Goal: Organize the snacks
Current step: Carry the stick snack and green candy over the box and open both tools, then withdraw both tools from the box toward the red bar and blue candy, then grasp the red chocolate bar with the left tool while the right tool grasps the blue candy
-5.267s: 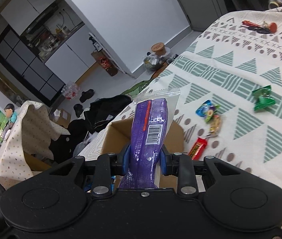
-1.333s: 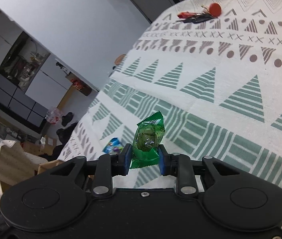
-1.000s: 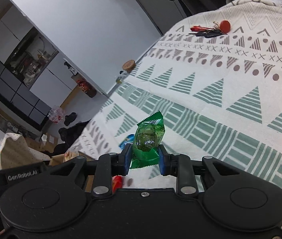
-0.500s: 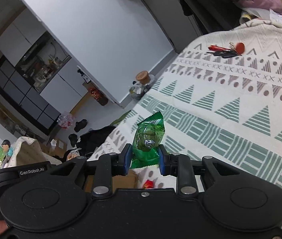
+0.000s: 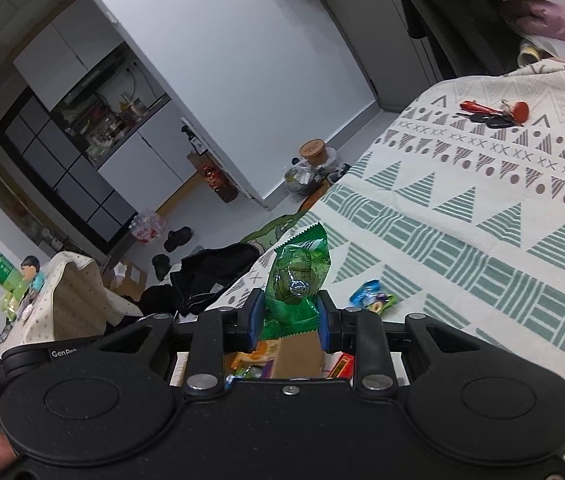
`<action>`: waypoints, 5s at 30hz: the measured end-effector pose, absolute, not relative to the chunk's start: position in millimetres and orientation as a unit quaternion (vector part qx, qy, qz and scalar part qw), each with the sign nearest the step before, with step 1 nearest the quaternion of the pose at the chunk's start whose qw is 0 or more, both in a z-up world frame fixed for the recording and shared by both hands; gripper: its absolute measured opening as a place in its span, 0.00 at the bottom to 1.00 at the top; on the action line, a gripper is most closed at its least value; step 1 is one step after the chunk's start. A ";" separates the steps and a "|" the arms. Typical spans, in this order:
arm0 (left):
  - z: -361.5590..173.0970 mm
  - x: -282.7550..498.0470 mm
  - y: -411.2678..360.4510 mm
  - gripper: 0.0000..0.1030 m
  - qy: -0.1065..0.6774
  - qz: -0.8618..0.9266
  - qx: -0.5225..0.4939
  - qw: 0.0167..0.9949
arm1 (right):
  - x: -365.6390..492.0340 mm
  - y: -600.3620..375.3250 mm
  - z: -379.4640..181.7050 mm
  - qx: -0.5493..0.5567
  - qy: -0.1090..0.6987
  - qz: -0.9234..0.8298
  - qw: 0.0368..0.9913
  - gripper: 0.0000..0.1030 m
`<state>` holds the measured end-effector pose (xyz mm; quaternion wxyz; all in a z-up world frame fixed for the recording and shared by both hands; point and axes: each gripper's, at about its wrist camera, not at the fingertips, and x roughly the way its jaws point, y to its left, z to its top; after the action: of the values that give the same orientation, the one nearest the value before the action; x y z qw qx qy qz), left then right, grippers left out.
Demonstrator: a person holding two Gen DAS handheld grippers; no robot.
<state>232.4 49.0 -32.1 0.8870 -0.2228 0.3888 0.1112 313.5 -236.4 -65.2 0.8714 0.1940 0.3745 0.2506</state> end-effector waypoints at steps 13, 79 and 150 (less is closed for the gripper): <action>-47.4 216.4 87.4 0.17 0.405 0.087 -0.263 0.871 | 297.7 -183.3 -55.9 0.167 0.381 0.263 0.871 0.26; -42.0 260.0 35.7 1.00 0.399 0.060 -0.246 0.881 | 335.2 -242.2 -69.5 0.096 0.392 0.208 0.891 0.96; -195.0 318.3 -110.7 0.45 0.418 0.212 -0.090 0.879 | 435.9 -253.4 -218.5 0.206 0.497 0.294 0.790 0.52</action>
<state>318.3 -110.7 -195.0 0.8789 -0.0898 0.4176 0.2122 435.9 -253.4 -218.5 0.7903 0.2060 0.4968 0.2936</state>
